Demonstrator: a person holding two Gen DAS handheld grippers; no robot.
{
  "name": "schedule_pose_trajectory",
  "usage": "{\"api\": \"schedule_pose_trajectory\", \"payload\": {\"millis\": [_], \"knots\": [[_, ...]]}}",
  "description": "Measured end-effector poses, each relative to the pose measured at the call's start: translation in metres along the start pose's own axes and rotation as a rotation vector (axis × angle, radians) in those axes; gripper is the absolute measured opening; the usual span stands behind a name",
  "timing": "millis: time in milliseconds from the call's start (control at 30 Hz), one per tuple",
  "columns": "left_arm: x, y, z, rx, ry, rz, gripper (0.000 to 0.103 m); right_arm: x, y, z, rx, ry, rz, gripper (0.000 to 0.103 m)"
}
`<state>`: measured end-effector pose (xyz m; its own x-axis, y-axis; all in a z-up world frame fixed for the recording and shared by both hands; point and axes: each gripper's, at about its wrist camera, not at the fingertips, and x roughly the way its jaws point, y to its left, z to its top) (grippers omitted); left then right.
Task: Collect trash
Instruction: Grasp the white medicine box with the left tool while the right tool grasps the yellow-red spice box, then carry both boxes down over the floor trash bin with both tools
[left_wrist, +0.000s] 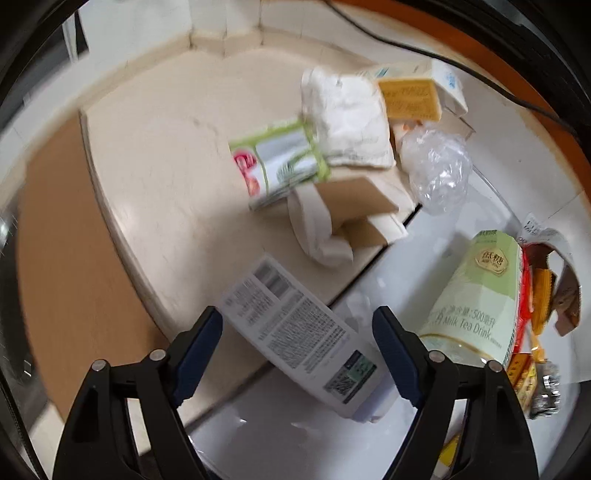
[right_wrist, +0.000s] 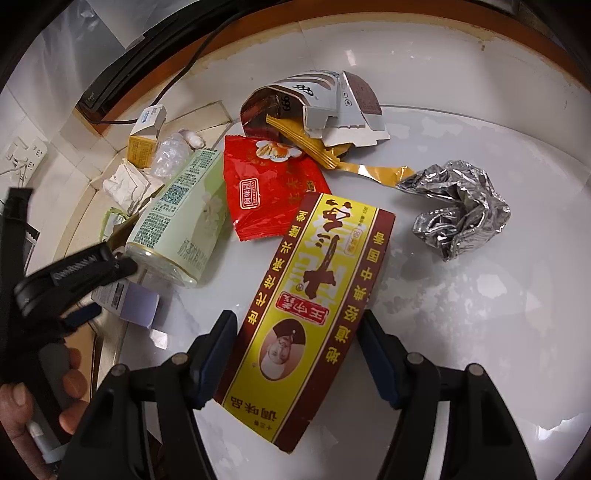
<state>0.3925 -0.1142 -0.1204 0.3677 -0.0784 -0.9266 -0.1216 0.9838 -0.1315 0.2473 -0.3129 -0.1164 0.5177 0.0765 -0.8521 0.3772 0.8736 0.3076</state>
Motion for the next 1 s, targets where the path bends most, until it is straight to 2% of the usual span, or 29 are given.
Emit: {"api": "schedule_pose_trajectory", "payload": {"millis": [67, 233, 367, 433, 567, 600, 633, 700, 767, 833, 1000], "knots": [[0.000, 0.004, -0.003, -0.025, 0.016, -0.043, 0.074, -0.001, 0.000, -0.001, 0.002, 0.005, 0.011, 0.066], [-0.009, 0.004, -0.019, 0.011, 0.037, -0.101, 0.047, -0.007, 0.001, -0.007, -0.017, 0.005, 0.045, 0.066], [-0.016, 0.004, -0.037, 0.058, 0.010, -0.157, 0.033, -0.007, 0.002, -0.015, -0.028, 0.006, 0.051, 0.064], [-0.021, 0.004, -0.046, 0.091, -0.009, -0.154, 0.033, -0.010, 0.001, -0.020, -0.034, 0.001, 0.061, 0.064], [-0.034, 0.018, -0.072, 0.119, -0.044, -0.193, 0.033, -0.021, 0.002, -0.033, -0.051, -0.014, 0.101, 0.061], [-0.040, 0.025, -0.080, 0.121, -0.057, -0.203, 0.033, -0.025, 0.002, -0.037, -0.051, -0.021, 0.113, 0.053], [-0.045, 0.030, -0.087, 0.124, -0.070, -0.208, 0.033, -0.029, 0.001, -0.040, -0.047, -0.027, 0.128, 0.031], [-0.058, 0.043, -0.105, 0.143, -0.114, -0.217, 0.033, -0.043, -0.002, -0.045, -0.017, -0.065, 0.179, 0.028], [-0.066, 0.056, -0.120, 0.154, -0.149, -0.215, 0.033, -0.048, 0.000, -0.049, -0.034, -0.082, 0.171, 0.027], [-0.070, 0.067, -0.131, 0.149, -0.150, -0.221, 0.033, -0.047, 0.005, -0.051, -0.062, -0.096, 0.145, 0.027], [-0.079, 0.083, -0.158, 0.165, -0.179, -0.240, 0.033, -0.057, 0.006, -0.054, -0.056, -0.129, 0.157, 0.024]]}}
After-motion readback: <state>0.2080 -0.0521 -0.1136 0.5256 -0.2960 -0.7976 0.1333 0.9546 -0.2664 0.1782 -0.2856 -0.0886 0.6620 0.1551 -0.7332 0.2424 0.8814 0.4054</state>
